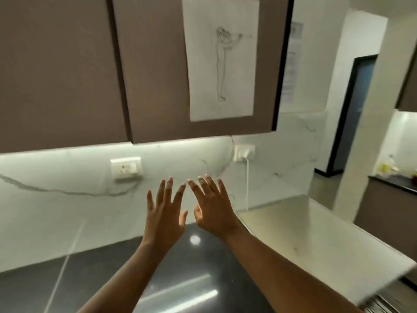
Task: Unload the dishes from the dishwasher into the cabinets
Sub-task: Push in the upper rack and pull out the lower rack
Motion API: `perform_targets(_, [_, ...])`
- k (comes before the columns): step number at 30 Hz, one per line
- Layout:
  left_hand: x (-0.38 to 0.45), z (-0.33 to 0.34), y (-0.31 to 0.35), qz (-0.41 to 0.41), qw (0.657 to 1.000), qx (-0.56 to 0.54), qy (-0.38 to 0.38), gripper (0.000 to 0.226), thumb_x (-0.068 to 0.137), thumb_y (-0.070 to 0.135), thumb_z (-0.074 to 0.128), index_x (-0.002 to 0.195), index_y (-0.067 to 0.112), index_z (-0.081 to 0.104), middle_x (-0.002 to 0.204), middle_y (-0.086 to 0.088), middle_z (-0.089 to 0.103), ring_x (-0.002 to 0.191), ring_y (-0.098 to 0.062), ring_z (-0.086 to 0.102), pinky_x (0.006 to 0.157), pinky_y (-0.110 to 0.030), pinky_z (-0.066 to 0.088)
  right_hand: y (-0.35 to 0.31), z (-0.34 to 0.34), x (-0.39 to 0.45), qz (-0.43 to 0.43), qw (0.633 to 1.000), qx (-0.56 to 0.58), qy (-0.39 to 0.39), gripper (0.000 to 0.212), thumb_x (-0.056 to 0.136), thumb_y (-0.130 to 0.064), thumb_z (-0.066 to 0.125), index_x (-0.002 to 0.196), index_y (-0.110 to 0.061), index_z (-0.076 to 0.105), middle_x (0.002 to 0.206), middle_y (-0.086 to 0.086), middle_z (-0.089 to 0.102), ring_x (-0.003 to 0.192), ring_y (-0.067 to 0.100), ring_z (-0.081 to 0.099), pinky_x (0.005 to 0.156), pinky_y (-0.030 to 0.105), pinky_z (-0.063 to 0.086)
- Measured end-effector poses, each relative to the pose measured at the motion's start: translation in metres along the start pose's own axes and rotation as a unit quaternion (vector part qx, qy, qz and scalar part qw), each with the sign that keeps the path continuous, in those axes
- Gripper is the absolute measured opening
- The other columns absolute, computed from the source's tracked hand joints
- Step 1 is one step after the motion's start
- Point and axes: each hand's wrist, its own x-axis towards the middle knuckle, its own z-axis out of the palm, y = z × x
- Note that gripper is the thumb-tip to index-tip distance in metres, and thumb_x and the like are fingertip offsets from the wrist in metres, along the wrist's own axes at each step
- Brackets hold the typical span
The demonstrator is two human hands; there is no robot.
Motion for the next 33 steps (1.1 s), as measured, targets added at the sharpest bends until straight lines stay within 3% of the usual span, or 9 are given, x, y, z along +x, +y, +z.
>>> perform_targets(3, [-0.041,0.019,0.031,0.003,0.998,-0.036,-0.059,0.076,0.083,0.043,0.069,0.148,0.019,0.038,0.156,-0.017,0.033,0.146,-0.037,0.027,0.112,-0.063,0.028,0.012,-0.001,-0.071,0.056,0.997,0.014,-0.052,0.071,0.079,-0.029,0.062,0.147,-0.019,0.041,0.143,0.012,0.051,0.136,0.032,0.044,0.106,0.048,0.043])
perform_targets(6, [-0.086,0.031,0.073,0.013,0.989,-0.09,-0.117,0.07,0.087,0.045,0.063,0.147,0.019,0.039,0.154,-0.013,0.036,0.147,-0.034,0.024,0.116,-0.058,0.025,0.029,0.002,-0.154,0.09,0.993,0.009,-0.078,0.065,0.079,-0.035,0.066,0.14,-0.016,0.053,0.131,0.009,0.06,0.123,0.029,0.055,0.097,0.042,0.051])
perform_targets(10, [-0.147,0.041,0.132,0.025,0.973,-0.13,-0.19,0.069,0.089,0.047,0.059,0.15,0.024,0.035,0.157,-0.007,0.033,0.149,-0.029,0.02,0.117,-0.054,0.024,0.052,-0.012,-0.254,0.163,0.978,0.01,-0.133,0.062,0.081,-0.039,0.06,0.139,-0.017,0.054,0.127,0.005,0.062,0.118,0.026,0.057,0.092,0.042,0.053])
perform_targets(15, [-0.213,0.04,0.221,0.099,0.947,-0.143,-0.271,0.07,0.095,0.048,0.05,0.154,0.025,0.021,0.161,-0.008,0.022,0.151,-0.027,0.011,0.119,-0.049,0.021,0.1,-0.063,-0.375,0.249,0.946,-0.002,-0.205,0.058,0.086,-0.036,0.058,0.141,-0.021,0.05,0.132,0.004,0.059,0.123,0.027,0.052,0.094,0.044,0.051])
perform_targets(21, [-0.265,0.021,0.358,0.151,0.921,-0.154,-0.324,0.071,0.096,0.051,0.045,0.156,0.025,0.015,0.163,-0.007,0.015,0.152,-0.026,0.007,0.121,-0.049,0.017,0.143,-0.143,-0.509,0.331,0.918,-0.022,-0.216,0.057,0.091,-0.036,0.056,0.145,-0.023,0.044,0.139,0.002,0.054,0.129,0.023,0.047,0.102,0.039,0.047])
perform_targets(26, [-0.319,-0.002,0.491,0.205,0.89,-0.179,-0.365,0.072,0.097,0.051,0.046,0.155,0.025,0.013,0.163,-0.008,0.014,0.152,-0.028,0.005,0.121,-0.052,0.016,0.168,-0.219,-0.636,0.38,0.896,-0.05,-0.226,0.056,0.088,-0.035,0.062,0.14,-0.021,0.049,0.133,0.003,0.06,0.122,0.025,0.054,0.095,0.041,0.051])
perform_targets(33, [-0.374,-0.006,0.603,0.247,0.864,-0.165,-0.406,0.075,0.095,0.058,0.041,0.154,0.021,0.013,0.163,-0.01,0.015,0.151,-0.03,0.01,0.12,-0.054,0.016,0.2,-0.282,-0.735,0.413,0.868,-0.064,-0.268,0.06,0.09,-0.026,0.061,0.146,-0.02,0.043,0.143,0.005,0.052,0.131,0.026,0.049,0.101,0.04,0.048])
